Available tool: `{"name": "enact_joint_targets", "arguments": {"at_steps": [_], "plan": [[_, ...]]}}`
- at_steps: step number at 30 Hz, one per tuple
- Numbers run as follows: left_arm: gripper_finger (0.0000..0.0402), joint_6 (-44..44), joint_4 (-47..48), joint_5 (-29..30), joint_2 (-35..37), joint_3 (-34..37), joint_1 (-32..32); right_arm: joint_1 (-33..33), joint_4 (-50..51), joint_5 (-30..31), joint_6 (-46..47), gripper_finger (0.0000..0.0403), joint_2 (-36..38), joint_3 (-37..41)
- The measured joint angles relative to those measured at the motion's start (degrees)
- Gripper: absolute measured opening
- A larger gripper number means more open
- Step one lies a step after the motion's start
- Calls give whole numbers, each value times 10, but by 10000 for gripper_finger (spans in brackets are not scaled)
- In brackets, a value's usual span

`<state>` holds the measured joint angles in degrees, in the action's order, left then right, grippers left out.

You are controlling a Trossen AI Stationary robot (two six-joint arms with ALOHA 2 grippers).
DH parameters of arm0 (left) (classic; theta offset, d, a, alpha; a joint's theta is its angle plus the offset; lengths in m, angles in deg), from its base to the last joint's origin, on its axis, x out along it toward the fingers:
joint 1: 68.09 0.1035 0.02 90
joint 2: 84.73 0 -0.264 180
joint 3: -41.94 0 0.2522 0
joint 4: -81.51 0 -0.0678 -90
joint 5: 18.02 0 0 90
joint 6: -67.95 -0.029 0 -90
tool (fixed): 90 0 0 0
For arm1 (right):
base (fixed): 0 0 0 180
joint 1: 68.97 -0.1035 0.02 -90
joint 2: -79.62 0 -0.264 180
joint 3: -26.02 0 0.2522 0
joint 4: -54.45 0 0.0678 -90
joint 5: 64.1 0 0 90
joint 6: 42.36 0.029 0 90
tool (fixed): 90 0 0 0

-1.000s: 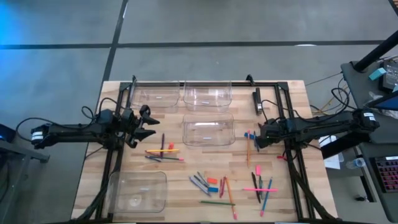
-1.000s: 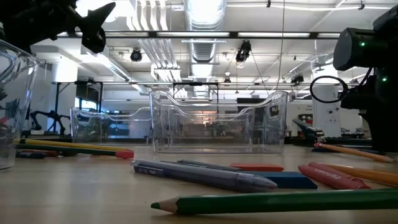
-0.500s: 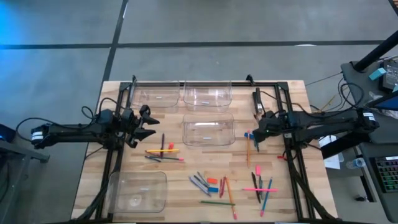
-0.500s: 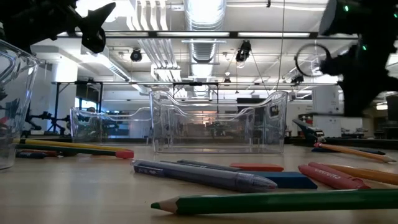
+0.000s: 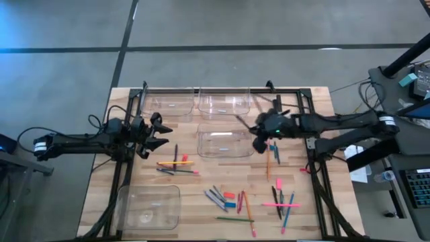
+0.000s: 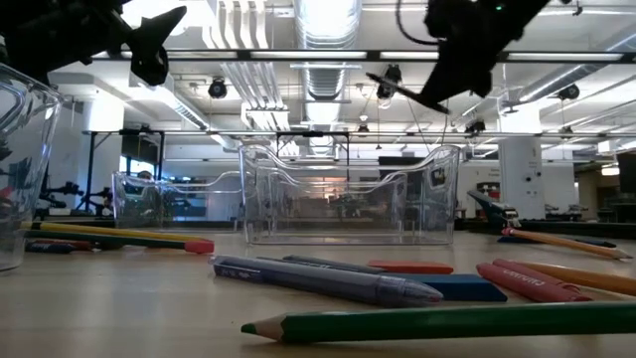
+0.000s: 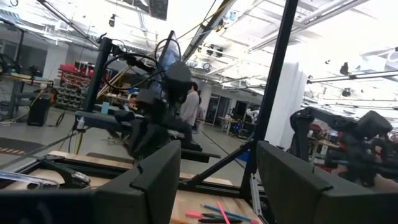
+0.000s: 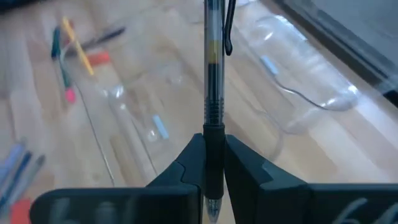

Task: Sort crayons/erasers/pens/pencils in bins
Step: Put the top black pen into the middle transparent bin, then put the yellow pencil into the top left transparent bin

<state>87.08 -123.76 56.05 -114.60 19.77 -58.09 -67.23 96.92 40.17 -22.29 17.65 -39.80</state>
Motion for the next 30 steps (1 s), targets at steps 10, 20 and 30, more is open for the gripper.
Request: {"name": "enact_joint_targets", "arguments": {"at_steps": [10, 20, 30], "plan": [[196, 0, 0, 0, 0, 0, 0, 0, 13, -11, -63, 49, -196, -115], [196, 0, 0, 0, 0, 0, 0, 0, 93, -8, -86, 181, -289, -207], [196, 0, 0, 0, -1, 0, 0, -29, 101, -5, -27, 236, -203, -143]]}}
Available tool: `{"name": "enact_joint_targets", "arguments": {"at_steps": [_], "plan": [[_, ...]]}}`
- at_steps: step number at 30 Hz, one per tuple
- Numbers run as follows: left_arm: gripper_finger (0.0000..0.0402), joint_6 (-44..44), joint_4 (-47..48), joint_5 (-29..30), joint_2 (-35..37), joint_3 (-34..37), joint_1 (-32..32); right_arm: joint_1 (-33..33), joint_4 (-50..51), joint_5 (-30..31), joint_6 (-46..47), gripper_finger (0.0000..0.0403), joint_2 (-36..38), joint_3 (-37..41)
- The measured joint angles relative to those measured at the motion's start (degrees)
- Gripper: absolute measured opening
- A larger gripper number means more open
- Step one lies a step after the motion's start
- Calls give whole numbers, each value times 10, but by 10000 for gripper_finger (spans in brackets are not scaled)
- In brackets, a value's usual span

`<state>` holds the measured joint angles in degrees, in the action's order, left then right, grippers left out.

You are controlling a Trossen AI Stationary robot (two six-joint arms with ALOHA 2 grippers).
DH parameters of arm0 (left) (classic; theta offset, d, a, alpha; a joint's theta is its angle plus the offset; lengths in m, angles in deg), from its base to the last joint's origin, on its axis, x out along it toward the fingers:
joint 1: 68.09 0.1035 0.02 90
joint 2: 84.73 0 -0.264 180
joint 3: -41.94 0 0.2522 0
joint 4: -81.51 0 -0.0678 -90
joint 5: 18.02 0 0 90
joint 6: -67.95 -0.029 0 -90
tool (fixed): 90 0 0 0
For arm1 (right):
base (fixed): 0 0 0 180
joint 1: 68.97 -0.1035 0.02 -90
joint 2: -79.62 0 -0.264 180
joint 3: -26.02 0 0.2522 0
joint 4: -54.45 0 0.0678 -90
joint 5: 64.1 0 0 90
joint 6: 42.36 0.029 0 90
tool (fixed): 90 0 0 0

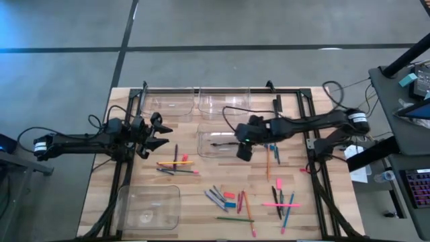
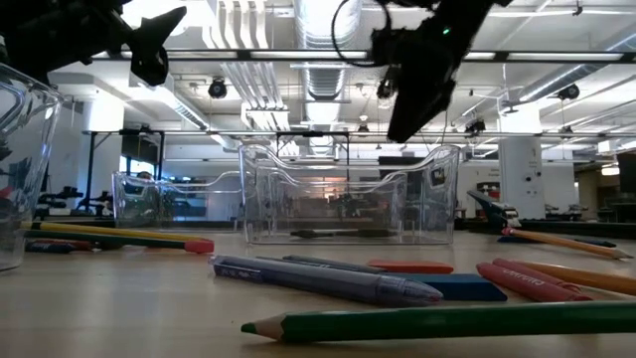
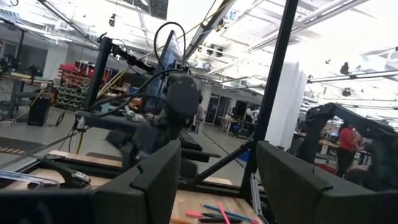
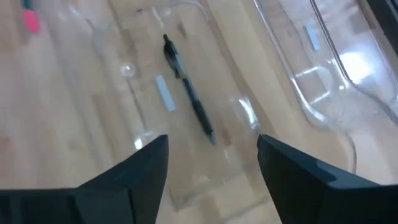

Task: Sort crayons/erasers/pens/pencils in bins
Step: Put the yellow pencil into the top left transparent bin

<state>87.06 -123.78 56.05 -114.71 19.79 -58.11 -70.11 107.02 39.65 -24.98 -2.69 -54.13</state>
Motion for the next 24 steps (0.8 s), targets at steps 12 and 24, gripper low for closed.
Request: {"name": "enact_joint_targets", "arguments": {"at_steps": [12, 24], "plan": [[196, 0, -33, 2, 0, 2, 0, -116, 0, 96, 241, 219, 179, 179], [196, -1, -46, 2, 0, 3, 0, -179, -8, 132, 367, 219, 184, 238]]}}
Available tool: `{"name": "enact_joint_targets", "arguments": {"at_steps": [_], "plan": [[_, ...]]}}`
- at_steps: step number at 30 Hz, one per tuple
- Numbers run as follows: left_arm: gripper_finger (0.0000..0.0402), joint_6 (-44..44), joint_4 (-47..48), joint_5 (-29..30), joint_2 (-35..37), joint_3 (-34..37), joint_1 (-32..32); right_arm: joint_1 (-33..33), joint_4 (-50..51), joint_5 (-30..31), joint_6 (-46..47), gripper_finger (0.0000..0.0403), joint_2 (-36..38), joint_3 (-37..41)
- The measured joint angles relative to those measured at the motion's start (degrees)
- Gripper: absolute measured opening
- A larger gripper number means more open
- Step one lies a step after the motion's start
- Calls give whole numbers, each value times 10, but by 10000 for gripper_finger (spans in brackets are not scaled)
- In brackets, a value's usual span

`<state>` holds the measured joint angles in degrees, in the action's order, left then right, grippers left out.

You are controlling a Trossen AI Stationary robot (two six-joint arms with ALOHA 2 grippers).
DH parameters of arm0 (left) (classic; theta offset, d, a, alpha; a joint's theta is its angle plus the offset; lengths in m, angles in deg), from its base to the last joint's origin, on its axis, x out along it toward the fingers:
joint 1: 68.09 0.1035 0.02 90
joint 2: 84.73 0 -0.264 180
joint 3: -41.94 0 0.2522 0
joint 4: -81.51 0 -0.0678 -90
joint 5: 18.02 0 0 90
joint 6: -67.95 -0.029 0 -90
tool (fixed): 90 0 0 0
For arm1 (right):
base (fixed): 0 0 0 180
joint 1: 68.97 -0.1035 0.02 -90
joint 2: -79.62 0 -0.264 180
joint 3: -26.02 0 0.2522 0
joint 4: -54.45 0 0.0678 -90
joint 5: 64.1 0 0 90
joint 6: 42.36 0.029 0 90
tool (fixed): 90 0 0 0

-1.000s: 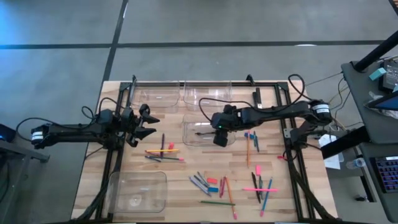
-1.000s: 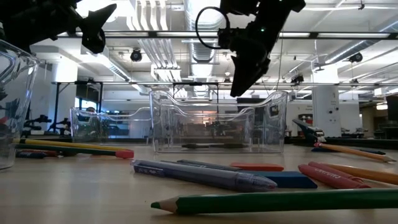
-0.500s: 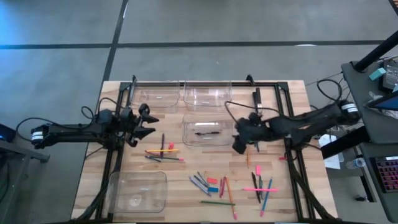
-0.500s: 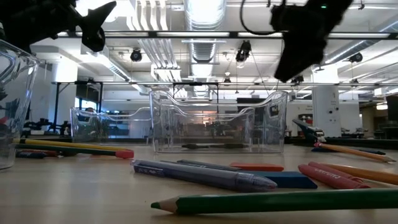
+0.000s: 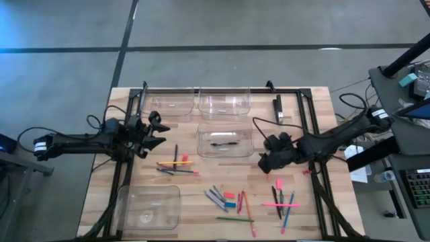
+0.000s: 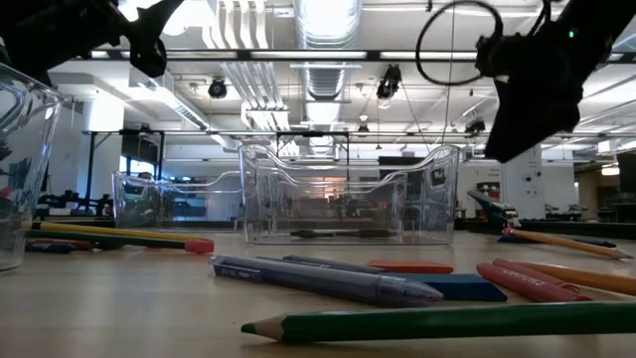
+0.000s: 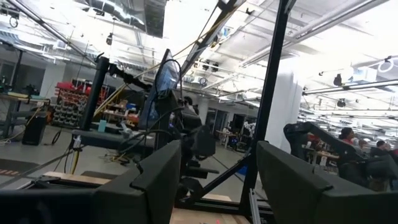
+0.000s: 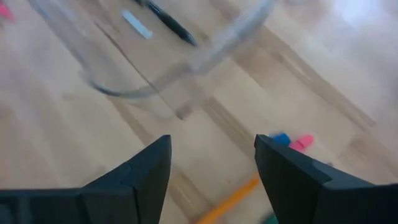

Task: Sort crayons/erasers/pens/pencils in bins
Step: Put the yellow pencil into the top left transparent bin

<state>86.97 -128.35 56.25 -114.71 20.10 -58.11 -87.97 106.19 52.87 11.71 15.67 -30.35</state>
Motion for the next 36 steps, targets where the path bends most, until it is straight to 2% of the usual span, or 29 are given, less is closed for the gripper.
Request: {"name": "enact_joint_targets", "arguments": {"at_steps": [4, 9, 12, 16, 22, 24, 32, 36], "plan": [[196, -3, 0, 0, 0, 0, 0, -22, -1, 72, -18, 219, 11, -16], [196, 0, -10, -2, 0, 0, 0, -50, -43, 231, -40, 219, 16, -7], [196, 0, -10, -3, -5, 0, 0, -56, -114, 262, -116, 219, 15, 2], [196, -1, -11, 11, -21, 0, 0, -55, -231, 214, -265, 219, 26, 11], [196, 0, -25, 26, -61, 0, 0, -50, -413, 56, -471, 219, 39, 35], [196, 1, -28, 31, -73, -6, 0, -50, -419, 27, -499, 219, 48, 39], [196, 46, -23, 43, -137, -29, 0, -47, -398, 21, -514, 219, 127, 80], [196, 30, 39, 28, -169, -82, 0, -46, -408, 11, -522, 219, 189, 114]]}}
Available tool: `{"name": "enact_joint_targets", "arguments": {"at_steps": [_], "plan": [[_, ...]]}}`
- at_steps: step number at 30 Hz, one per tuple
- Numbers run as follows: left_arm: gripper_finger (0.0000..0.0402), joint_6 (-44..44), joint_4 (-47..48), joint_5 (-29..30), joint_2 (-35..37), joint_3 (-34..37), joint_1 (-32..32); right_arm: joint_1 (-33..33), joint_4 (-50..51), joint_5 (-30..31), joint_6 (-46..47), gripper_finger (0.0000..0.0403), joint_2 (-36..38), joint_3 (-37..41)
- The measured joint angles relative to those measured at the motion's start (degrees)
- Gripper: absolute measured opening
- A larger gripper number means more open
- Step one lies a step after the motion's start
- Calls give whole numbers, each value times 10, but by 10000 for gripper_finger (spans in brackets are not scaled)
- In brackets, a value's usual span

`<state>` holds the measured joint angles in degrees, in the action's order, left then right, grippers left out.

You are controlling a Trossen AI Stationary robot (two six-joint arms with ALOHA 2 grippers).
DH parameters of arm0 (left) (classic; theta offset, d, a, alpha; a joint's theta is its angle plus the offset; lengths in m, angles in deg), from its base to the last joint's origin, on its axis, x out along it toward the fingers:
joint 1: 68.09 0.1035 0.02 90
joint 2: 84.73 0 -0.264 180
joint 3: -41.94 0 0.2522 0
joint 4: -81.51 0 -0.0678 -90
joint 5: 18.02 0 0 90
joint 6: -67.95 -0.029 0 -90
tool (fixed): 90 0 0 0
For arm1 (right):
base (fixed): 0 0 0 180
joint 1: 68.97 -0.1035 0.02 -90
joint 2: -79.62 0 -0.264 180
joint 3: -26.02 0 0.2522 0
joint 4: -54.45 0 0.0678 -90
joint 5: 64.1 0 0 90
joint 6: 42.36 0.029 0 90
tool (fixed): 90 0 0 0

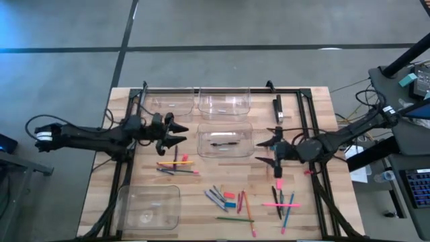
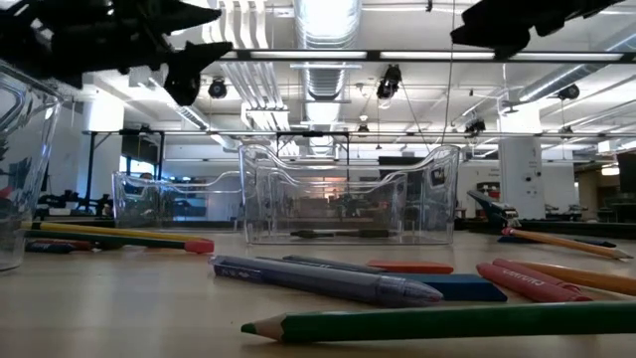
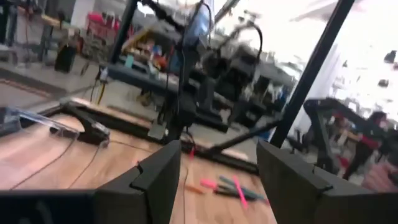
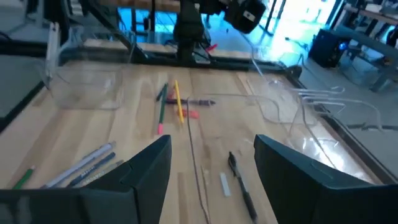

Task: Sort crayons/erasers/pens/pencils in bins
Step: Put the yellow pencil into the top left transparent bin

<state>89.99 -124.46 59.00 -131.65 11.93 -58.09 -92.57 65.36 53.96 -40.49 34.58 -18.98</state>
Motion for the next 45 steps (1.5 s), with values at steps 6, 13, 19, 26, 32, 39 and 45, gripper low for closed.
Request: {"name": "enact_joint_targets", "arguments": {"at_steps": [6, 13, 19, 26, 32, 39, 45], "plan": [[196, -72, 406, 16, -22, -202, 0, 0, -13, 0, -6, 219, 87, 40], [196, -45, 811, 62, -78, -399, 0, 0, -5, 0, 15, 219, 128, 43], [196, 32, 1038, 89, -109, -460, -29, 0, -4, 0, 21, 219, 112, 43], [196, 95, 1077, 91, -142, -411, -89, 0, -9, 0, 26, 219, 94, 43], [196, 89, 1003, 96, -184, -343, -129, 0, -9, 0, 26, 219, 93, 43], [196, 76, 936, 96, -224, -283, -136, 0, -9, 0, 21, 219, 92, 43], [196, 70, 896, 92, -247, -251, -136, 0, -9, 0, 19, 219, 92, 43]]}}
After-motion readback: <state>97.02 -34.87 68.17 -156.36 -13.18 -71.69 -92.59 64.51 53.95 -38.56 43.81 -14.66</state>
